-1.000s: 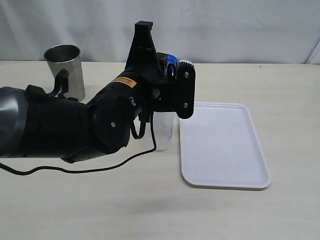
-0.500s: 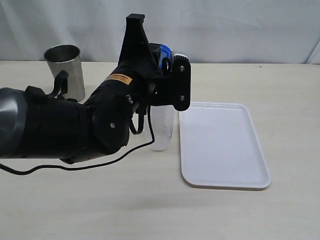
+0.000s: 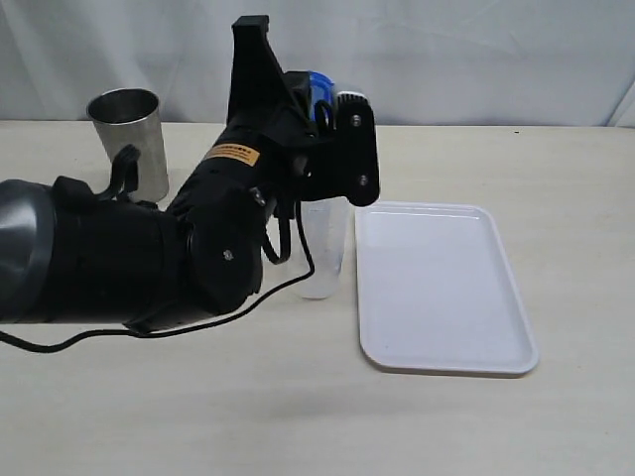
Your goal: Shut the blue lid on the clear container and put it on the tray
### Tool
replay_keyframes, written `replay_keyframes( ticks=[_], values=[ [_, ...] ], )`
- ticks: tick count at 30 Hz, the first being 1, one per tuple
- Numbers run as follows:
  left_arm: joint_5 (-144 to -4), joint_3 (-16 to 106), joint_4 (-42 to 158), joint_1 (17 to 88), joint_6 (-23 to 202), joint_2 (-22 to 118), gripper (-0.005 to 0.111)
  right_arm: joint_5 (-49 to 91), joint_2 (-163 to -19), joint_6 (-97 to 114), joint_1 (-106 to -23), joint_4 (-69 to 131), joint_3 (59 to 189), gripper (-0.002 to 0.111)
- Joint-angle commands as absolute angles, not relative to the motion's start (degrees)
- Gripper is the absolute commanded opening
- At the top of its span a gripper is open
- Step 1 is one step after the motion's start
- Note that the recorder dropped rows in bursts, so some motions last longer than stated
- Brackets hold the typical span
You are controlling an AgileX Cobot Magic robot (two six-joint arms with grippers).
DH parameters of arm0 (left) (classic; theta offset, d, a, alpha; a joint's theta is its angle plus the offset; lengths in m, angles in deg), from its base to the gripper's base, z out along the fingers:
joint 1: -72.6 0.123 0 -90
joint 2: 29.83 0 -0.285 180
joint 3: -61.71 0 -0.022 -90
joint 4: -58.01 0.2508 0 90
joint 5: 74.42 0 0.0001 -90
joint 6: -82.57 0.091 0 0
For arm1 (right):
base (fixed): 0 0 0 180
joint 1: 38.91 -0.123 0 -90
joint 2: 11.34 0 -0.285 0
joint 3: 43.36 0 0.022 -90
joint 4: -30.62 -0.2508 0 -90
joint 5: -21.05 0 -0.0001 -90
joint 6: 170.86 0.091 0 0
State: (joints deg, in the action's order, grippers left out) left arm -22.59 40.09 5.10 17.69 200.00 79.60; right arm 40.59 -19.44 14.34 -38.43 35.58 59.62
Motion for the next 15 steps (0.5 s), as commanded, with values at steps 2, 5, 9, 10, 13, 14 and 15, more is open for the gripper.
replay_keyframes(
  ticks=[2, 5, 9, 10, 13, 14, 15],
  values=[
    [-20.97, 39.95, 3.36, 14.92, 199.27, 78.93, 0.0, 40.72, -19.12, 14.33, -38.56, 35.75, 59.43, 0.005],
    [-20.97, 39.95, 2.83, 14.38, 199.27, 78.93, 0.0, 40.72, -19.12, 14.33, -38.56, 35.75, 59.43, 0.005],
    [-20.97, 39.95, 3.92, 14.38, 199.5, 78.93, 0.0, 40.72, -19.12, 14.33, -38.56, 35.75, 59.43, 0.005],
    [-20.97, 39.95, 4.76, 14.38, 199.5, 78.93, 0.0, 40.72, -19.12, 14.33, -38.56, 35.75, 59.43, 0.005],
    [-20.85, 39.95, 8.36, 14.38, 198.52, 78.93, 0.0, 40.72, -19.12, 14.33, -38.56, 35.75, 59.43, 0.005],
    [-20.85, 39.95, 9.66, 14.64, 198.14, 78.93, 0.0, 40.72, -19.12, 14.33, -38.56, 35.75, 59.43, 0.005],
    [-20.85, 39.95, 10.1, 14.64, 198.13, 78.93, 0.0, 40.72, -19.12, 14.33, -38.56, 35.75, 59.43, 0.005]
  ],
)
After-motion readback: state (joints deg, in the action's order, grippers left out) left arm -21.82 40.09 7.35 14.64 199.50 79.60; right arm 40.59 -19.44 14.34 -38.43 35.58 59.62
